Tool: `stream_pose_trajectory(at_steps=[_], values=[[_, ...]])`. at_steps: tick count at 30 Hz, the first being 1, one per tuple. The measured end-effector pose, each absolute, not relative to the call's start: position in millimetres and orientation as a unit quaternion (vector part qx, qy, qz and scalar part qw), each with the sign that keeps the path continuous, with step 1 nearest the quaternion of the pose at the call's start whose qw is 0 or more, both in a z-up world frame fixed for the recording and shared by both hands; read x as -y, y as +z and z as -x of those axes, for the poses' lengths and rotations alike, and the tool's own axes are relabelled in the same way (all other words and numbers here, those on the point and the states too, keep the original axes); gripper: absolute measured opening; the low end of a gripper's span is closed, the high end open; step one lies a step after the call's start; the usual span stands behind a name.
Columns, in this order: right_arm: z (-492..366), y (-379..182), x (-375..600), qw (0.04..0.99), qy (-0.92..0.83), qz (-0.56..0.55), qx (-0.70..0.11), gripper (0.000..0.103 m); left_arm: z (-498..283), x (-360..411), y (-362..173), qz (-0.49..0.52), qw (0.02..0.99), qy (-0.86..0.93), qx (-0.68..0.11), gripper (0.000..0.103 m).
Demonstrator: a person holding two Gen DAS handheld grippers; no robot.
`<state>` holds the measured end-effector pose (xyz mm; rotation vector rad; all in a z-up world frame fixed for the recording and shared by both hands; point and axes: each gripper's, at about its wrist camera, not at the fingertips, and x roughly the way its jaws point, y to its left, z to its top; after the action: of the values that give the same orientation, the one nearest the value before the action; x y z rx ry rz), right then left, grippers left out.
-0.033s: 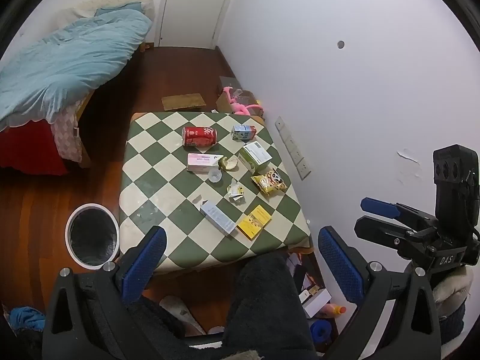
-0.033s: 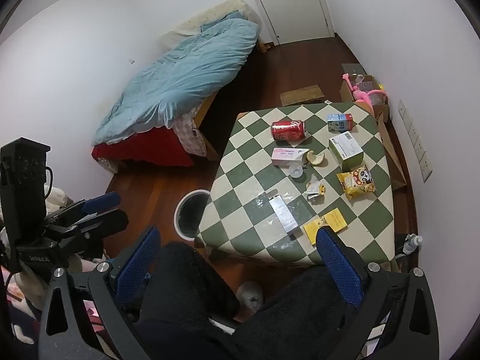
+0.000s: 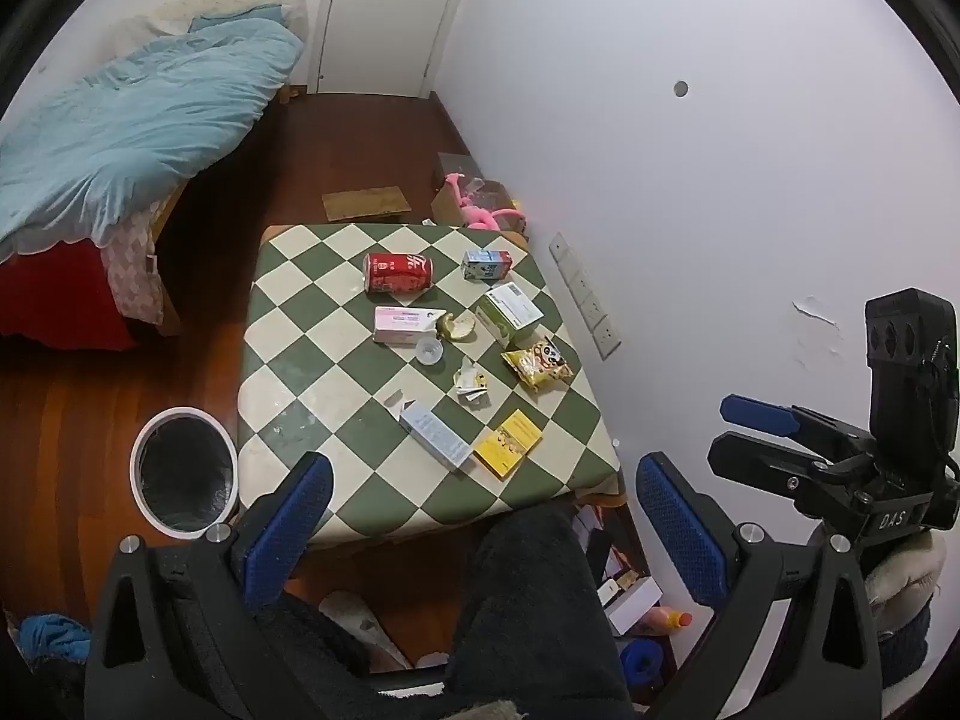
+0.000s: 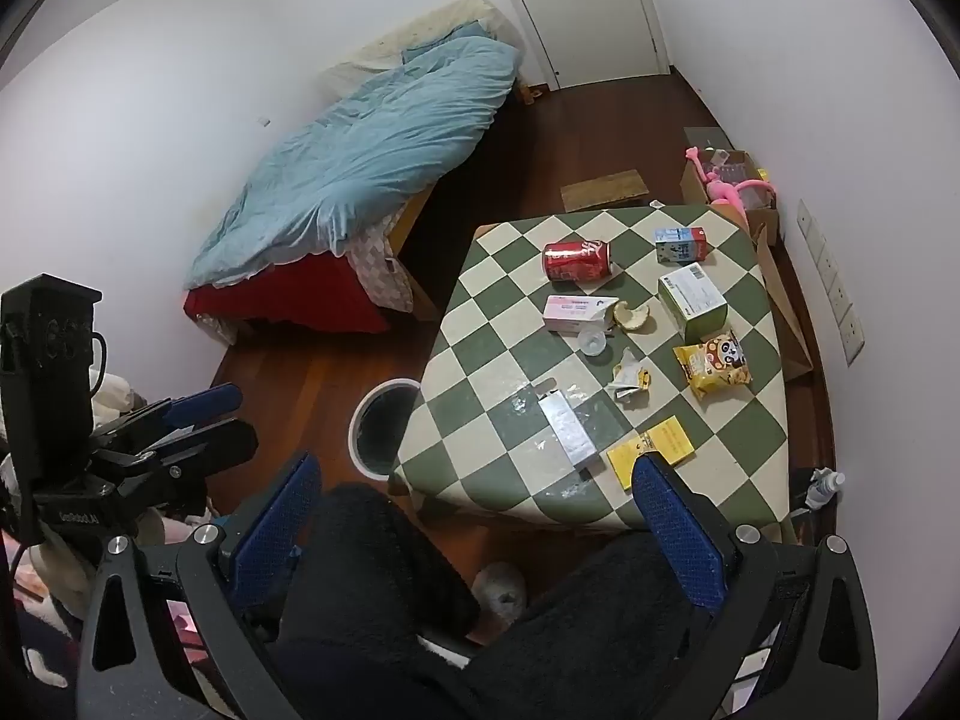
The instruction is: Collect trash
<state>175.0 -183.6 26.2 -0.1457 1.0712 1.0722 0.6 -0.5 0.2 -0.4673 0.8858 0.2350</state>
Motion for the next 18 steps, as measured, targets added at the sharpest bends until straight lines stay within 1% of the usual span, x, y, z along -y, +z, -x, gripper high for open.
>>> stream_pose_trajectory(at_steps=[18], values=[[-168.0, 26.4, 178.2, 0.719, 0.492, 0.065, -0.486, 0.103, 0.2, 0.8, 4.5, 0.228, 0.873, 0.107, -0.417, 0.103]])
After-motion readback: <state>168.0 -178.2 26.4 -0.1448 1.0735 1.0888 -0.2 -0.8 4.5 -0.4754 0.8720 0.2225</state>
